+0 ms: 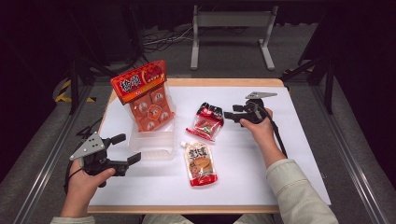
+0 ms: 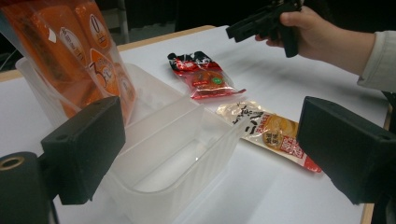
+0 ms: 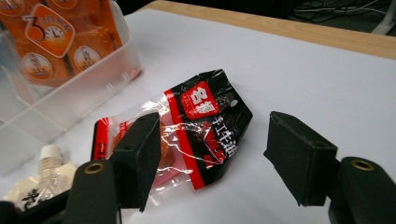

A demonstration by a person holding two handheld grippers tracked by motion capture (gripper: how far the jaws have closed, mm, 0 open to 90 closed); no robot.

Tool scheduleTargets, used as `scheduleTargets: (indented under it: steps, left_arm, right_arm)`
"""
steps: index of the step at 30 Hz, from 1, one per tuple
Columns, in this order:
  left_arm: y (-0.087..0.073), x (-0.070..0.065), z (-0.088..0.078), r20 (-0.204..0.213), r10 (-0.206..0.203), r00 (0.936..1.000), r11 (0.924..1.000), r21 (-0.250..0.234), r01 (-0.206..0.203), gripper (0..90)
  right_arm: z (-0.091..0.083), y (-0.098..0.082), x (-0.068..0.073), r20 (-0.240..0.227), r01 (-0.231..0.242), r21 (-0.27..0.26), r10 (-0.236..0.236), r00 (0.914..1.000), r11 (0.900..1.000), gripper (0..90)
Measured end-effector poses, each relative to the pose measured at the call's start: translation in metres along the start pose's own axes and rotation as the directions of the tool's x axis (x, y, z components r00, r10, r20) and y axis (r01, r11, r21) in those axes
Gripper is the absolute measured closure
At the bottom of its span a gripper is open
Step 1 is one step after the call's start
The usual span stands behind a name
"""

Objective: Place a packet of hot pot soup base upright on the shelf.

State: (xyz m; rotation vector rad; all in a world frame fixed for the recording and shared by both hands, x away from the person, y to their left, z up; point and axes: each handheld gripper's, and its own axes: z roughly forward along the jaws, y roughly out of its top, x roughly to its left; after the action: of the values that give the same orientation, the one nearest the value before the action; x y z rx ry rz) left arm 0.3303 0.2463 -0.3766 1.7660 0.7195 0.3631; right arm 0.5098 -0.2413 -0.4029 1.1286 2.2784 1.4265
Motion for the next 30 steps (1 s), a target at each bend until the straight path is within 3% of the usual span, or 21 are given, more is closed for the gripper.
scheduleTargets:
  steps: [3,5,7,18,30]
  left_arm:
    - [0.001,0.0,0.002,0.009,0.001,1.0,1.0,0.0,-0.001,8.7]
    - [0.001,0.0,0.002,0.04,-0.012,0.9991,0.9997,0.023,0.012,15.1]
    - [0.001,-0.002,0.004,0.046,-0.008,0.9989,0.9997,0.025,0.007,16.2]
    - [0.0,0.0,0.003,0.033,-0.002,0.9995,0.9992,0.041,0.0,14.3]
    - [0.0,0.0,0.003,0.044,0.006,0.999,0.9991,0.042,-0.008,14.2]
  right_arm:
    - [0.011,-0.002,0.0,0.015,0.006,0.026,-0.006,0.9999,1.0,35.4]
    - [0.017,-0.002,-0.001,0.03,0.004,0.042,-0.005,0.9995,0.999,35.4]
    - [0.022,-0.003,-0.003,0.035,-0.006,0.052,0.005,0.9994,0.999,35.3]
    - [0.044,-0.009,-0.005,0.059,-0.026,0.099,0.02,0.9981,0.995,33.8]
    - [0.057,-0.014,-0.004,0.025,-0.052,0.111,0.049,0.9985,0.992,32.5]
